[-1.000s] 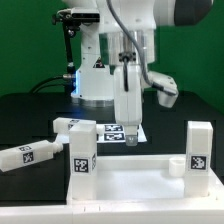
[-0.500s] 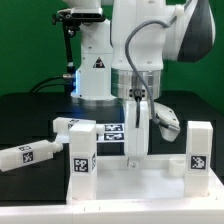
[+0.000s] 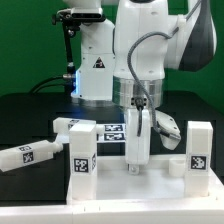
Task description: Assemble desk
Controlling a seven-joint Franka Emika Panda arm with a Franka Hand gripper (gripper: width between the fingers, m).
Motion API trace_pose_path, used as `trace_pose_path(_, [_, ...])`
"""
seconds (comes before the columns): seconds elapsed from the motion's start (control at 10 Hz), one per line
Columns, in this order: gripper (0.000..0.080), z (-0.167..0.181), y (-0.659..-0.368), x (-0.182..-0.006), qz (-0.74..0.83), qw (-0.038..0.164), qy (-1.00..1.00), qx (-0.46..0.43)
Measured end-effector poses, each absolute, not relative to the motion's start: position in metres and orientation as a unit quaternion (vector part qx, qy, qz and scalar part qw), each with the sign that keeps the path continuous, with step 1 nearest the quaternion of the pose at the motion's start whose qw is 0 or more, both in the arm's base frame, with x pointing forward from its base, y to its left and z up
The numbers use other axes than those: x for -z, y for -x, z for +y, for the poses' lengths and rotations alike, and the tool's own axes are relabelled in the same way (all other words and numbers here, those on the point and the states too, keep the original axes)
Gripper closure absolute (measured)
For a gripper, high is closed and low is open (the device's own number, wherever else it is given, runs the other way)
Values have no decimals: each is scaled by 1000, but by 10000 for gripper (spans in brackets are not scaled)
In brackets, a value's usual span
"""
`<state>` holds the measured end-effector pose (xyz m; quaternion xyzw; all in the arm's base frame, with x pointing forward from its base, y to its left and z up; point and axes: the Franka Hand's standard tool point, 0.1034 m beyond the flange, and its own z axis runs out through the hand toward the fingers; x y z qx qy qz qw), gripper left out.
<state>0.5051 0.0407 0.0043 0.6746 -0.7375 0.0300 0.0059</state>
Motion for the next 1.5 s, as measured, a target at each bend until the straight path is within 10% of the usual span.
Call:
trace_pose_path(0.4, [757,41,-505,-4,-737,5,-676,-30])
trace_pose_path(0.9, [757,43,-505,-57,-705,-27,-708,-16])
trace_pose_path(1.5, [757,14,-528,-63,-365,-5,-930,-42])
